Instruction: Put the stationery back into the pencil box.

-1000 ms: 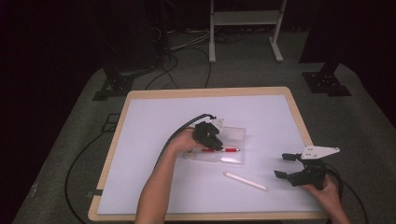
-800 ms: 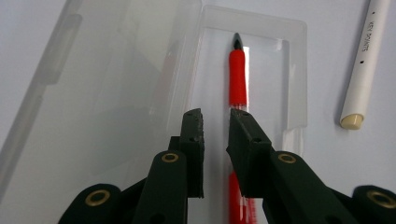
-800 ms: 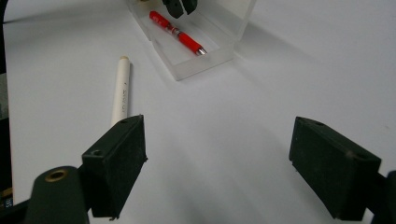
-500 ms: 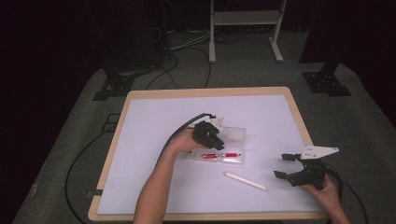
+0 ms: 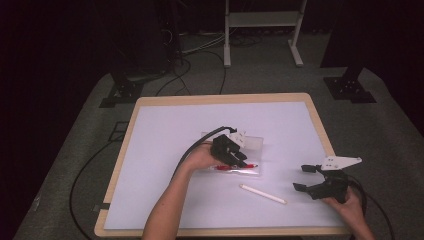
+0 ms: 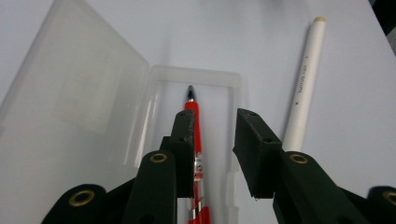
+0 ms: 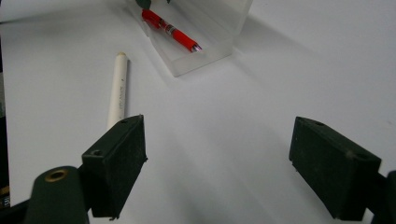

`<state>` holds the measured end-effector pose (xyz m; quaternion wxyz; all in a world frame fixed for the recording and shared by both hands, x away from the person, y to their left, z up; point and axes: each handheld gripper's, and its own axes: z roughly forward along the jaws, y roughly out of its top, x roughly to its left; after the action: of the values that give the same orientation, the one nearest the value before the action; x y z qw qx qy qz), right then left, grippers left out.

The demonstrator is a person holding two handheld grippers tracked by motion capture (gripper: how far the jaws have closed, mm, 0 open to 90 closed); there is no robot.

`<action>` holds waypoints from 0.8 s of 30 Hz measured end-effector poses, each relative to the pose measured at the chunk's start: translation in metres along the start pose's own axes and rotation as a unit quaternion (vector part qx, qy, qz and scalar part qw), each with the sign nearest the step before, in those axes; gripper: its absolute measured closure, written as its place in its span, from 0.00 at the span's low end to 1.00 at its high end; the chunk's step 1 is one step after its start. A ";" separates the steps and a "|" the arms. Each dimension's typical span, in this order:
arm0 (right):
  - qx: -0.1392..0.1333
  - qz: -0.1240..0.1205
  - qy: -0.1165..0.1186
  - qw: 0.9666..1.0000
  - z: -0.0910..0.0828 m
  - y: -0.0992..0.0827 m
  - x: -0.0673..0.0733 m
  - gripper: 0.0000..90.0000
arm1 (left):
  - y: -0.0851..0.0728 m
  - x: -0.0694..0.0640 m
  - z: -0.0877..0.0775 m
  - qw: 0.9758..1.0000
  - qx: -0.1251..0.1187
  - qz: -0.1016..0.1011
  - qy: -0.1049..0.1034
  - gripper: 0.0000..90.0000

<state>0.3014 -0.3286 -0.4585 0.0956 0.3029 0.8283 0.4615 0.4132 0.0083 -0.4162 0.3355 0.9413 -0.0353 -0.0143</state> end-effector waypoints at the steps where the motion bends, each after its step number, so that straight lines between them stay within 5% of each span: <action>1: 0.000 0.000 0.000 1.000 0.000 0.000 0.000 0.20 | 0.001 -0.001 0.000 1.000 -0.001 0.001 -0.001 0.76; 24: 0.002 0.001 -0.003 1.000 0.000 -0.001 0.000 0.20 | 0.027 -0.038 0.021 0.998 -0.008 0.052 -0.037 0.67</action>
<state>0.3015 -0.3289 -0.4590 0.0971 0.3053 0.8285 0.4592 0.3726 -0.0225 -0.4150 0.3415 0.9343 -0.0967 -0.0320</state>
